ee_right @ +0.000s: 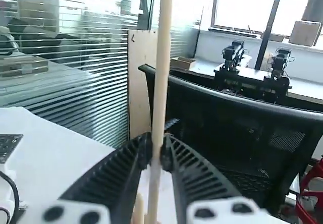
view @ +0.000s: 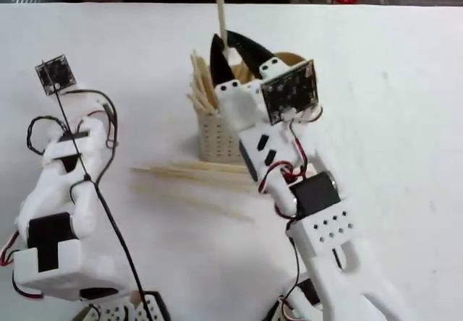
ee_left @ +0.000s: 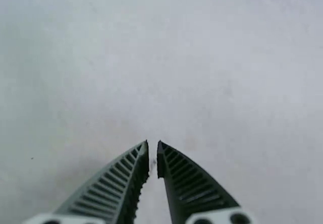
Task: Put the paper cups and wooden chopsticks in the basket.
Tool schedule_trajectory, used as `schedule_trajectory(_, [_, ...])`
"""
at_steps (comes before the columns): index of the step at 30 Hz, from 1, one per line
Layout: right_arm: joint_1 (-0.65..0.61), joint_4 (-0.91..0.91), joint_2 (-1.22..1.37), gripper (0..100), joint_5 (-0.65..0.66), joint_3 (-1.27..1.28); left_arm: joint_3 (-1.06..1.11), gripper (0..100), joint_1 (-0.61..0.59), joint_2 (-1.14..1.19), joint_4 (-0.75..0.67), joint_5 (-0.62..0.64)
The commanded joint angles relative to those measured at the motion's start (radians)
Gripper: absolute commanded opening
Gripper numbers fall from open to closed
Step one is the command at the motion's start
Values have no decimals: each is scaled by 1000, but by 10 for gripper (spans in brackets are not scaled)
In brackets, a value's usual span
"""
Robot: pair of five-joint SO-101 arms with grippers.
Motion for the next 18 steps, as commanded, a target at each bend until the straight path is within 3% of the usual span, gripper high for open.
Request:
schedule_trajectory(1, [22,-2,-2,18,-12,-34,-57,50,15,-4,-23,-12])
schedule_trajectory(9, [24,19,-7,22,-12,-31,-57,50,15,-4,-23,-12])
schedule_trajectory(14, [21,21,-10,122,-14,-31,-57,50,15,-4,-23,-12])
schedule_trajectory(18, [19,21,-12,98,-14,-31,-57,50,15,-4,-23,-12])
